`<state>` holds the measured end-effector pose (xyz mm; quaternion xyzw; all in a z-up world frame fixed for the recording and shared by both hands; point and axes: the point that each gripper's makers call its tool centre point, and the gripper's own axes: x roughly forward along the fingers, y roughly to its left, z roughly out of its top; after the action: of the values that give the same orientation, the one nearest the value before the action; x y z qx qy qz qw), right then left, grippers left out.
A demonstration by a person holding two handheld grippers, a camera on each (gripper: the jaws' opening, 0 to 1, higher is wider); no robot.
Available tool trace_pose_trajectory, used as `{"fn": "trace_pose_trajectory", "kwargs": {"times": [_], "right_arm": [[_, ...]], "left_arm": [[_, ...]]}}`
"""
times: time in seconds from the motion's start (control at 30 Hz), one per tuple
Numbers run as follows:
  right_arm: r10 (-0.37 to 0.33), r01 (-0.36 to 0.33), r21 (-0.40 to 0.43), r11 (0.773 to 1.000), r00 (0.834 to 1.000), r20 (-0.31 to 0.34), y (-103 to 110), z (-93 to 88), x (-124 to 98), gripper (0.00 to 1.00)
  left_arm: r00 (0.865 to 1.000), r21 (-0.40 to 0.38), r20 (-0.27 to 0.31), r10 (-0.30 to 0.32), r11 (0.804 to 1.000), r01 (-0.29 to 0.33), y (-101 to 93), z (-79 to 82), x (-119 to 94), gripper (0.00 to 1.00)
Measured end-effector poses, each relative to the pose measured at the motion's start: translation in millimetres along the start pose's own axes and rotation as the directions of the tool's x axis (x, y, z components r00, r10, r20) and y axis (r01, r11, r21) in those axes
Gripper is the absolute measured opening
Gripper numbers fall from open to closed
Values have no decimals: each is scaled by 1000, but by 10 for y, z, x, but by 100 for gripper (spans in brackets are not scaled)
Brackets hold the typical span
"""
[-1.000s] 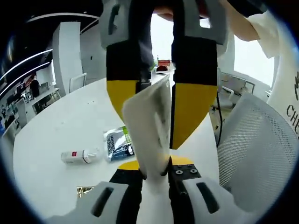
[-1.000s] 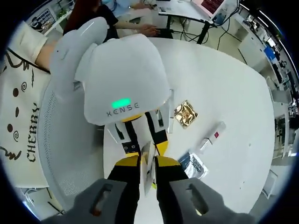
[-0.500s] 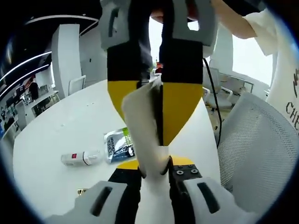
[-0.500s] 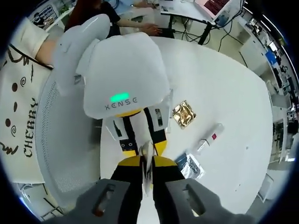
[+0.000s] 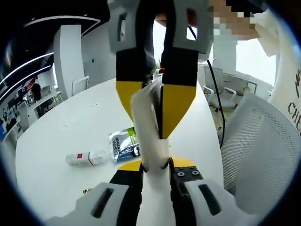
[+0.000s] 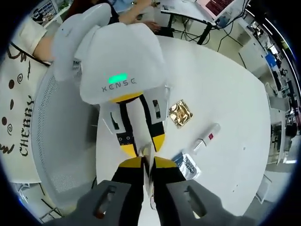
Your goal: Arrange the skincare products in the storage area until every visible bottle or jar stands upright without overlapping.
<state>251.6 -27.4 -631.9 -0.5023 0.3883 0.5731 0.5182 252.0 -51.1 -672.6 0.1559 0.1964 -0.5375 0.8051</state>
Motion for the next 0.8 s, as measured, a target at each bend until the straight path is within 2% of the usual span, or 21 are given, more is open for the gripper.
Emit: {"fn": "trace_pose_trajectory", "kwargs": {"times": [0.47,0.8], "right_arm": [[-22,22,36,999,1000,3,-154,-55,-7,5],[-34,34,48,998,999,5,-219,-72,-11,6]], "left_arm": [[998,-5,-16,60,998,-60,159,-58,-49,18],[997,-13,-27,72,997,-72,187,-85,-63,16]]}}
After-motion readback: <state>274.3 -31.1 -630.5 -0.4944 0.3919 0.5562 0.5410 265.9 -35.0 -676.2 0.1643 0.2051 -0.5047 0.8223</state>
